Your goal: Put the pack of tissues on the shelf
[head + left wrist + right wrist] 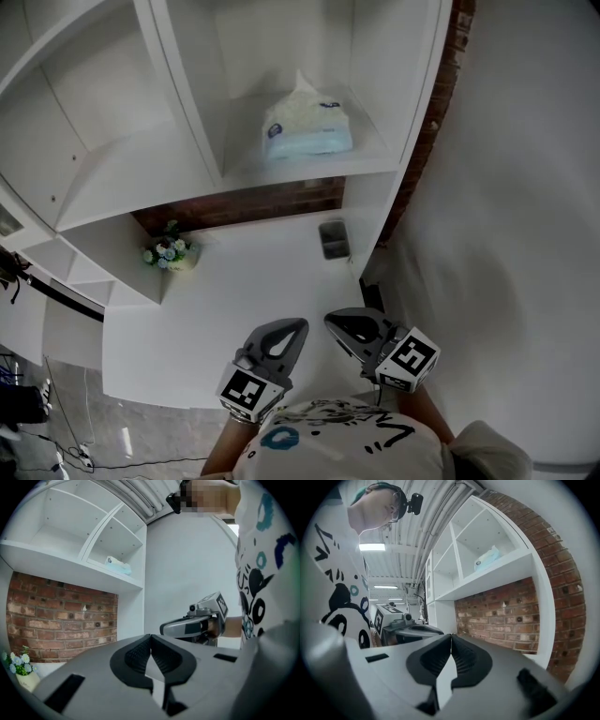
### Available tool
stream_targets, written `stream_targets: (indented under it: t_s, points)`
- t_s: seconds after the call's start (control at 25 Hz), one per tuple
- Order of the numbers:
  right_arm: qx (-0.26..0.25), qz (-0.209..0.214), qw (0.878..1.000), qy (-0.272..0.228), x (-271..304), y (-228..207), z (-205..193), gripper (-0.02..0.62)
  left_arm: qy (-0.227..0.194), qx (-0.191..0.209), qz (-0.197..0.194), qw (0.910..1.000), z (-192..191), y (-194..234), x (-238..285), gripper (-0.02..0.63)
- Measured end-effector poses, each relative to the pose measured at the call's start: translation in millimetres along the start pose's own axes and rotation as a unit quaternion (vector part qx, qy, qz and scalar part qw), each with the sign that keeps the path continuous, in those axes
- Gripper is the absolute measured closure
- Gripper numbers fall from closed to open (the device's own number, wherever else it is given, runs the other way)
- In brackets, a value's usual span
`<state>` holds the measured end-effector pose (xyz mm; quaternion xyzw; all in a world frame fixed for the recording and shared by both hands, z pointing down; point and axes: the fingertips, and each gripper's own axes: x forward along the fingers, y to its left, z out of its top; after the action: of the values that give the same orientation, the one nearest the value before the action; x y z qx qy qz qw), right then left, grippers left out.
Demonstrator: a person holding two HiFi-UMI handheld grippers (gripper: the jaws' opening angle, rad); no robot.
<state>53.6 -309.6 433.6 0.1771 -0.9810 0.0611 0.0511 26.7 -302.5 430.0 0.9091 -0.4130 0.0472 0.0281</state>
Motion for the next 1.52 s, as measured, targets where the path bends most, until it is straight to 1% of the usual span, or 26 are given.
stream_targets:
  t_s: [0.16, 0.28, 0.4, 0.64, 0.8, 1.24, 1.52]
  points:
    - [0.012, 0.008, 1.000, 0.000, 1, 5, -8, 0.569, 0.013, -0.008, -0.008, 0.9998, -7, -4, 1, 0.589]
    - [0.021, 0.024, 0.999, -0.008, 3, 11, -7, 0.569, 0.010, -0.004, -0.011, 0.9999, -9, -6, 2, 0.589]
    - [0.015, 0.030, 0.999, -0.005, 4, 13, -7, 0.569, 0.006, 0.002, -0.014, 0.9999, -8, -6, 2, 0.589]
    - [0.006, 0.027, 1.000, 0.011, 4, 14, -13, 0.571, 0.010, 0.008, -0.012, 0.9998, -11, -4, 0, 0.589]
    - [0.005, 0.021, 1.000, 0.016, 3, 12, -15, 0.571, 0.015, 0.001, -0.012, 0.9998, -13, -4, -1, 0.589]
    - [0.003, 0.015, 1.000, 0.011, 1, 11, -12, 0.571, 0.013, 0.001, -0.011, 0.9999, -12, -4, 0, 0.589]
    - [0.001, 0.012, 1.000, 0.017, 0, 10, -15, 0.571, 0.014, -0.001, -0.012, 0.9998, -13, -4, 0, 0.589]
